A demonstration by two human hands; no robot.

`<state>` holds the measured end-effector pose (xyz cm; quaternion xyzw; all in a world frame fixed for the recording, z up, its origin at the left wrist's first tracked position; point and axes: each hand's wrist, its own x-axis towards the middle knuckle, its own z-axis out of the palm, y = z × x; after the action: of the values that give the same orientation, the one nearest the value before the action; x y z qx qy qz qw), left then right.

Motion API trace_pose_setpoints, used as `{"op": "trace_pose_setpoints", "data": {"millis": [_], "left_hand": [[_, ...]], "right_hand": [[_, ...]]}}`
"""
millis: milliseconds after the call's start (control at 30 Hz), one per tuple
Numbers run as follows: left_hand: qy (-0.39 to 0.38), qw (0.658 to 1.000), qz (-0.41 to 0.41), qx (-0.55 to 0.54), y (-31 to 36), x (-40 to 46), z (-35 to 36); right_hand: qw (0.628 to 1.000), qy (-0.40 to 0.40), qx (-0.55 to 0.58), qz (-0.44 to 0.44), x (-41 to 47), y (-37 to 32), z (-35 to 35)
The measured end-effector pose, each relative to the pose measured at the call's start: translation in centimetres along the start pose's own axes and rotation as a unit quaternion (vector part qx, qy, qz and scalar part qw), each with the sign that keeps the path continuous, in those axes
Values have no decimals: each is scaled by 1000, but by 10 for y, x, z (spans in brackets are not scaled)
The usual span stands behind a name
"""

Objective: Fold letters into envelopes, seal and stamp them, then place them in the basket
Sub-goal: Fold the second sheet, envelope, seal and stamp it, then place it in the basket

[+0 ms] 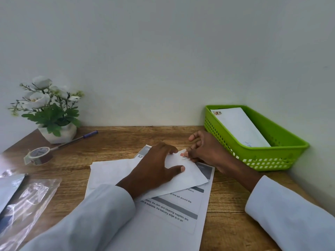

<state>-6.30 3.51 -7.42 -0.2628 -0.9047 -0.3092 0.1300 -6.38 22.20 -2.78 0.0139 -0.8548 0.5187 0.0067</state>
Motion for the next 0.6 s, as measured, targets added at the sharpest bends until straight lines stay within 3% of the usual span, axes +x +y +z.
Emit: {"op": "trace_pose_setpoints", "data": {"millis": [367,600], "left_hand": [[-11,1000,2,-15,-6,2,2],[-50,999,-2,6,-4,4,2]], "right_hand": [[998,34,-50,-32,1,2,4],[986,37,-142,-76,1,2,6]]}}
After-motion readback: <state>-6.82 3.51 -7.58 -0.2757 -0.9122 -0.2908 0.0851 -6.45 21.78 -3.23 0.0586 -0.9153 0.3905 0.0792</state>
